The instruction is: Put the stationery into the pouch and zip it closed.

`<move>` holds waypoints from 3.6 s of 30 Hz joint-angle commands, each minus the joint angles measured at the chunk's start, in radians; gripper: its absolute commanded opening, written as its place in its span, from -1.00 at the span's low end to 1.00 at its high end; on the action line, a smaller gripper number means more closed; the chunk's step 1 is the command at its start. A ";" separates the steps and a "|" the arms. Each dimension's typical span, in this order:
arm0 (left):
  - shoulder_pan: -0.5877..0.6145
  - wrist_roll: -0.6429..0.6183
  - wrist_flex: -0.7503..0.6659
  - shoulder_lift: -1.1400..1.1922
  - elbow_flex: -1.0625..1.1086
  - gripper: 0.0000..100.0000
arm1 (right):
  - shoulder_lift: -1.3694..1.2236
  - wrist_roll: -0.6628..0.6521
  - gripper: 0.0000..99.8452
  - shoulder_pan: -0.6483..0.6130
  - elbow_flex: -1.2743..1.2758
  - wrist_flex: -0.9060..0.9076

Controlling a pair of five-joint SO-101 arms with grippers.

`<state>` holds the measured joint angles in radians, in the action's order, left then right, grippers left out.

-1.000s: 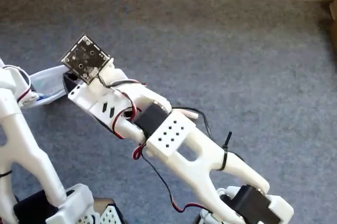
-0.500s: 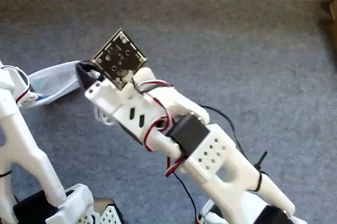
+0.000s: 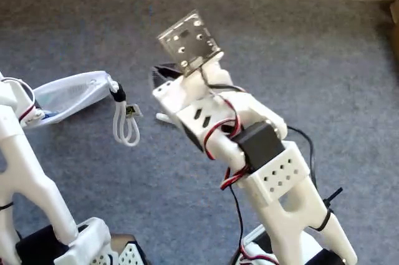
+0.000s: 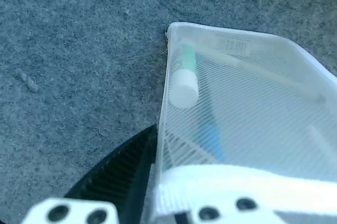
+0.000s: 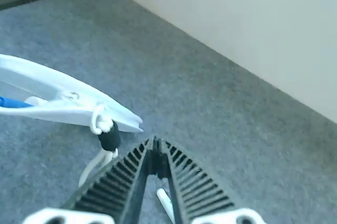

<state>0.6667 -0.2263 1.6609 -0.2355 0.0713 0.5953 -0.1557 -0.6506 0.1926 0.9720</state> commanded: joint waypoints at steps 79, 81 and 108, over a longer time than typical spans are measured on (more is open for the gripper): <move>0.035 -0.008 -0.012 0.019 0.056 -0.98 | -0.866 -0.157 -0.85 0.007 0.048 -0.203; 0.035 -0.008 -0.012 0.019 0.056 -0.98 | -0.866 -0.158 -0.94 0.007 0.048 -0.203; 0.035 -0.008 -0.012 0.019 0.058 -0.98 | -1.273 -0.158 -0.97 0.033 -0.507 0.387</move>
<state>0.6667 -0.2263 1.6502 -0.2371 0.0852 -0.5984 -0.3107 -0.6276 -0.2279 1.2820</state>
